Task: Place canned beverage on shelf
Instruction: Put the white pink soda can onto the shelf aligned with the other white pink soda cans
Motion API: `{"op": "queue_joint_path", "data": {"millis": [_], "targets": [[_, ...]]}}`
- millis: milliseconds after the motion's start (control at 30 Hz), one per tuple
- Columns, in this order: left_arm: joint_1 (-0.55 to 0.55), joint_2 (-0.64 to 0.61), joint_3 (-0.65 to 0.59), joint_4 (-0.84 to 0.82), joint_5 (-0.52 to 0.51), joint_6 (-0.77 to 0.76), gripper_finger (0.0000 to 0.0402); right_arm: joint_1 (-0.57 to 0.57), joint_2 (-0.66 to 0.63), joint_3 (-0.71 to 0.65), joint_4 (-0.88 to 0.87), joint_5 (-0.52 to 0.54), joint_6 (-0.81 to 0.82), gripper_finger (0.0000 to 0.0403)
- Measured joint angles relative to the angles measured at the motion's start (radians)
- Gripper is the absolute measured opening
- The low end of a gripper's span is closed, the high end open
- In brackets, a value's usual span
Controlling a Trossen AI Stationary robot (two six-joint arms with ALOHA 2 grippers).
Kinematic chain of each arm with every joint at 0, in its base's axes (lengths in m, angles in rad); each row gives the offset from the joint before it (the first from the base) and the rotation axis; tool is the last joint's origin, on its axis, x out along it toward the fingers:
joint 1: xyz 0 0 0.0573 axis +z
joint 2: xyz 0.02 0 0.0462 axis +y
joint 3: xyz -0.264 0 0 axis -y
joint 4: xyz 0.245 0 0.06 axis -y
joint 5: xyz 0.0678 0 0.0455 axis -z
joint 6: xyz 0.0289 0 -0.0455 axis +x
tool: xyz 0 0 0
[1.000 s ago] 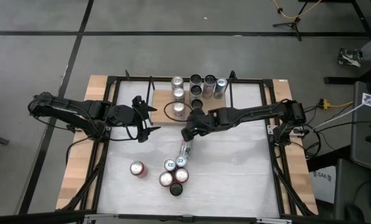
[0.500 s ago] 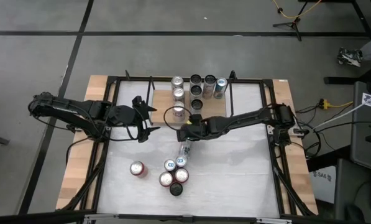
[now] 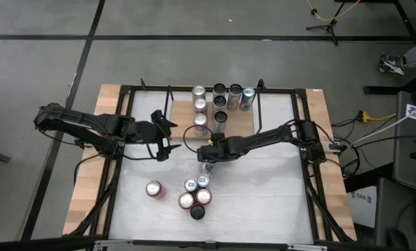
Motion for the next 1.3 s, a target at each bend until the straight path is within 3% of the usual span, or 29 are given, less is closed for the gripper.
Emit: {"op": "queue_joint_path", "data": {"millis": [300, 667, 1033, 1300], "targets": [[0.000, 0.021, 0.000, 0.003, 0.000, 0.005, 0.0363, 0.000, 0.048, 0.000, -0.008, -0.004, -0.004, 0.0382], [0.000, 0.023, 0.000, 0.001, -0.005, 0.004, 0.0363, 0.000, 0.048, 0.001, -0.029, -0.025, -0.057, 0.0273], [0.000, 0.022, 0.000, 0.004, -0.005, -0.002, 0.0363, 0.036, -0.016, -0.001, -0.078, -0.026, -0.164, 0.0261], [0.000, 0.022, 0.000, 0.024, -0.005, -0.003, 0.0363, 0.096, -0.146, 0.000, -0.260, 0.040, -0.173, 0.0261]]}}
